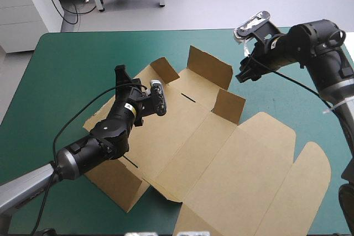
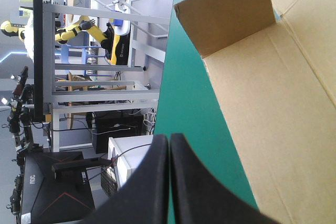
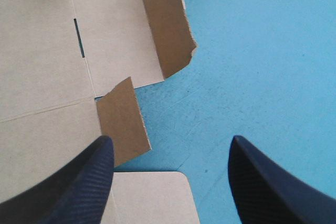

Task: Fold the box

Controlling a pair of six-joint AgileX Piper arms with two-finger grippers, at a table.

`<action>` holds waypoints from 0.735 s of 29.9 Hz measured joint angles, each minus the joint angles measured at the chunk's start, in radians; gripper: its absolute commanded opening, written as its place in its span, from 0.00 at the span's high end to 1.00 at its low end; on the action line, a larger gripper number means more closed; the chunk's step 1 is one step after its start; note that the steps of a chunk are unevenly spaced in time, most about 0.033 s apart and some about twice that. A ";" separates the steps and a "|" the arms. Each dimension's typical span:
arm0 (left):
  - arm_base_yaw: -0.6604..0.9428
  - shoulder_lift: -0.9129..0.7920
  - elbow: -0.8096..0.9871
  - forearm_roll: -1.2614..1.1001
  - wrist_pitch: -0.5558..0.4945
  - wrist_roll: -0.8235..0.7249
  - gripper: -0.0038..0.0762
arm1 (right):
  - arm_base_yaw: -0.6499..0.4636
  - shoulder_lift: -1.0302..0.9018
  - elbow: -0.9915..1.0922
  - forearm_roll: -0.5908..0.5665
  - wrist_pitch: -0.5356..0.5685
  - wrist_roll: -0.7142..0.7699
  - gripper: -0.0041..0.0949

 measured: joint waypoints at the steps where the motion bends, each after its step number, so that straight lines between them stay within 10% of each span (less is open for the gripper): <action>1: 0.000 0.000 0.000 0.000 0.000 0.000 0.96 | -0.019 0.000 0.000 0.011 0.000 -0.009 0.38; 22: 0.000 0.000 0.000 0.000 0.000 0.000 0.96 | -0.143 0.082 0.000 0.189 0.000 -0.186 0.45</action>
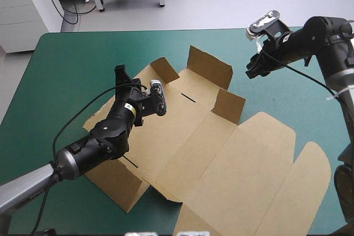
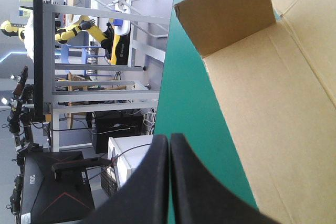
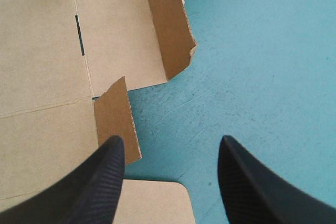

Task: Fold the box

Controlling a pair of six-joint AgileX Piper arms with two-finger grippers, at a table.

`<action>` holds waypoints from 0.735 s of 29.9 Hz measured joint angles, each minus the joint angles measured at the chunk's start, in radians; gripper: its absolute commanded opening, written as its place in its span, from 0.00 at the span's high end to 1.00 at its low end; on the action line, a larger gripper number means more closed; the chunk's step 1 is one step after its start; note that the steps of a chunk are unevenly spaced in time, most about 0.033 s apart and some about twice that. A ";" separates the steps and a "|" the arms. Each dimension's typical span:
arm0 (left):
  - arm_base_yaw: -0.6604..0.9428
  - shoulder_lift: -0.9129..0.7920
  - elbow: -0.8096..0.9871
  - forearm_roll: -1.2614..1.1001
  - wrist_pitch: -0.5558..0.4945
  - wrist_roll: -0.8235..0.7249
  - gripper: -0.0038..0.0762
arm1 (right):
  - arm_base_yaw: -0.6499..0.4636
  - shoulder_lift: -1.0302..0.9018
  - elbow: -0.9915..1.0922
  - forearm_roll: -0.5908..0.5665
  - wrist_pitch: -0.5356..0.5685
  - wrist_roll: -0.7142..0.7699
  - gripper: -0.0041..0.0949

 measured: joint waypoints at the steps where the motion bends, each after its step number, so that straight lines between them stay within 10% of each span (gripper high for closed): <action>1: 0.000 0.000 0.000 0.000 0.000 0.000 0.96 | 0.000 0.011 0.000 0.000 0.000 -0.001 0.44; 6: 0.000 0.000 0.000 0.000 0.000 0.000 0.96 | 0.000 0.071 0.000 0.004 -0.003 -0.002 0.31; 22: 0.000 0.000 0.000 0.000 0.000 0.000 0.96 | 0.000 0.186 0.000 0.082 -0.011 -0.043 0.30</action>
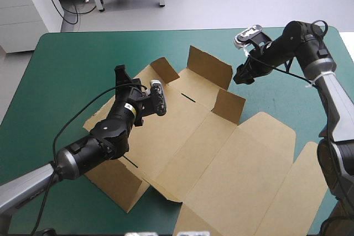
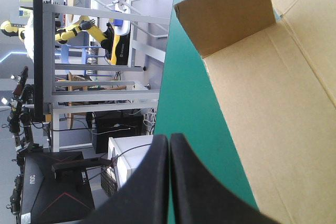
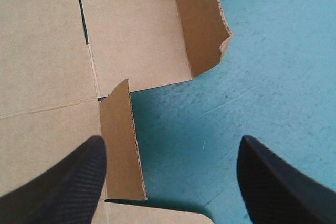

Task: Fold the box

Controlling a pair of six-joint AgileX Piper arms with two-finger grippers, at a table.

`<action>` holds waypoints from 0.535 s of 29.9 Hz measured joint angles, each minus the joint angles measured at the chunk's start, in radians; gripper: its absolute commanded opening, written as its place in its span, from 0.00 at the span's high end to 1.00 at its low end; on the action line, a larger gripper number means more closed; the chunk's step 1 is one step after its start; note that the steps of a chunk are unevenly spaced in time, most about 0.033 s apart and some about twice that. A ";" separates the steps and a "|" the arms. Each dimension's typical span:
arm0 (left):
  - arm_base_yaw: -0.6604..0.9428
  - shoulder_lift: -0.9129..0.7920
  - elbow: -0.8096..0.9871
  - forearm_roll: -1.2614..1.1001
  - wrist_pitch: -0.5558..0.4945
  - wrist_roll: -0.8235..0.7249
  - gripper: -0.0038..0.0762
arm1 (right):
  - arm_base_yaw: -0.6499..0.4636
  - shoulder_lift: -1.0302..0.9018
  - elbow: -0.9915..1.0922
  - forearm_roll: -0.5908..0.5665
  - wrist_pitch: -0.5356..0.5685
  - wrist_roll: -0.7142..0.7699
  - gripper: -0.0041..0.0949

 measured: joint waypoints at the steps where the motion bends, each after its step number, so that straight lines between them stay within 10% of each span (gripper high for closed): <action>1: 0.000 0.000 0.000 0.000 0.000 0.000 0.96 | 0.000 0.007 0.000 0.004 0.000 0.000 0.30; 16: 0.000 0.000 0.000 0.000 0.000 0.000 0.96 | 0.000 0.041 0.160 0.066 -0.011 -0.014 0.30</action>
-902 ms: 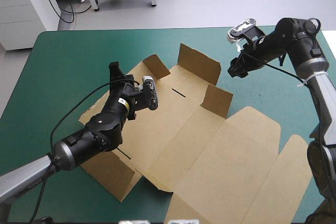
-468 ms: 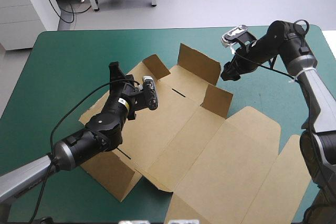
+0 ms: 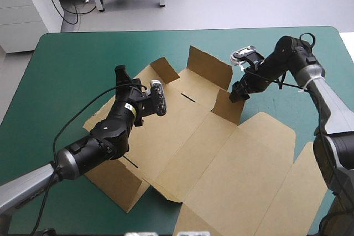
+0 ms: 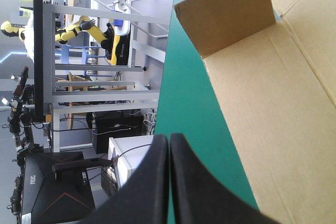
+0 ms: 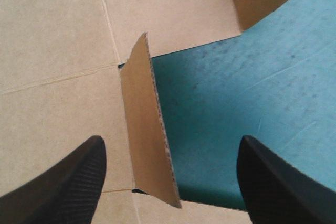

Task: Fold the box

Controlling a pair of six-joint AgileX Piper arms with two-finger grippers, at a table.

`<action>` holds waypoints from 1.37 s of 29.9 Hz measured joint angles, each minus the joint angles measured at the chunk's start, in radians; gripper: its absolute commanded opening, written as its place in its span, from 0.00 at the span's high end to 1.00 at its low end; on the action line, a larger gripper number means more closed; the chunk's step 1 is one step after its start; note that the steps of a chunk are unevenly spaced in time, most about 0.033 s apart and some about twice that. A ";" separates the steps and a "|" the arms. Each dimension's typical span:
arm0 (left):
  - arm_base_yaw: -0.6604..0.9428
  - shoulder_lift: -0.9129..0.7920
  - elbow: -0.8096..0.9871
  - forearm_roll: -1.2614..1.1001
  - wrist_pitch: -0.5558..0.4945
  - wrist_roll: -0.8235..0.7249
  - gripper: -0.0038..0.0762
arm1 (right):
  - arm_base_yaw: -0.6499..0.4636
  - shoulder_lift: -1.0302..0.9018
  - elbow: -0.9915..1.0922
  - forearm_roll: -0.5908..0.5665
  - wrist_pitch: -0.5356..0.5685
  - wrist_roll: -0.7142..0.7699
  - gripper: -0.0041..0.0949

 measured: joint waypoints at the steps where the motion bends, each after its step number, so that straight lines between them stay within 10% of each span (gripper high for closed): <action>1: 0.000 0.000 0.000 0.001 0.000 0.000 0.96 | 0.000 0.001 0.013 0.010 0.000 -0.006 0.30; 15: 0.000 0.000 0.000 0.023 -0.001 0.000 0.96 | 0.082 0.032 0.037 -0.002 -0.007 -0.029 0.33; 28: 0.000 0.000 0.000 0.007 -0.001 -0.005 0.96 | 0.103 0.055 0.041 -0.069 -0.011 -0.021 0.98; 36: 0.000 0.000 -0.038 -0.164 -0.008 -0.003 0.93 | 0.103 0.055 0.041 -0.064 -0.004 -0.023 0.98; 41: 0.000 0.000 -0.185 -0.545 -0.013 0.284 0.93 | 0.103 0.055 0.041 -0.064 -0.004 -0.024 0.98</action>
